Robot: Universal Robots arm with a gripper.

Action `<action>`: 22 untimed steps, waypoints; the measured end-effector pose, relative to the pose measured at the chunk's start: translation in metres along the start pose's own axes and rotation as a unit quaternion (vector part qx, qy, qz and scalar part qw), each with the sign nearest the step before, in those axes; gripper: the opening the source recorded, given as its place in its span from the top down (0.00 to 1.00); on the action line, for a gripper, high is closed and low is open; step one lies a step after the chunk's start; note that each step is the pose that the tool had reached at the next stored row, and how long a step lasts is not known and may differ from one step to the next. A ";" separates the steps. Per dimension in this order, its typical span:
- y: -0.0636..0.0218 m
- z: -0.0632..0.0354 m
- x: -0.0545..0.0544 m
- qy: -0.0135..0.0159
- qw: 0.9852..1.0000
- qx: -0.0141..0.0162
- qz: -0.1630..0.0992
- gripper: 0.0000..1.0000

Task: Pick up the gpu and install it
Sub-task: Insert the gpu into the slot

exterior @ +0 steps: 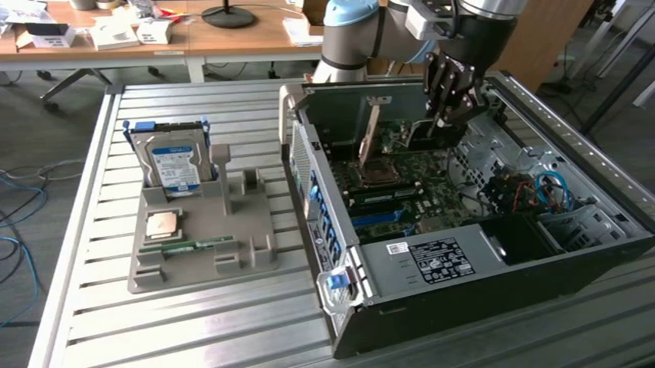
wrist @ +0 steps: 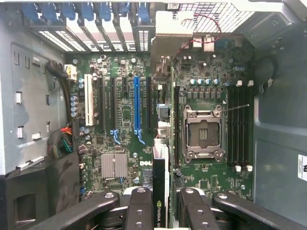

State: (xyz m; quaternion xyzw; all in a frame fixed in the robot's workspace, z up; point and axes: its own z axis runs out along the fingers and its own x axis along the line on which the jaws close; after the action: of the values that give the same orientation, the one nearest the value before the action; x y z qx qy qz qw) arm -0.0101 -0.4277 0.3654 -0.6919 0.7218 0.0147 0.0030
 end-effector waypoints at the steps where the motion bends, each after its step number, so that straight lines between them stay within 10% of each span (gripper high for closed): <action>1: 0.0000 0.0010 0.000 0.000 1.000 0.000 0.000 0.73; 22: 0.0000 0.0107 0.000 0.000 1.000 0.000 0.000 0.73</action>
State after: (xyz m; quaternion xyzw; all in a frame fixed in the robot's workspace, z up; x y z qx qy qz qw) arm -0.0103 -0.4278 0.3547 -0.6919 0.7219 0.0149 0.0031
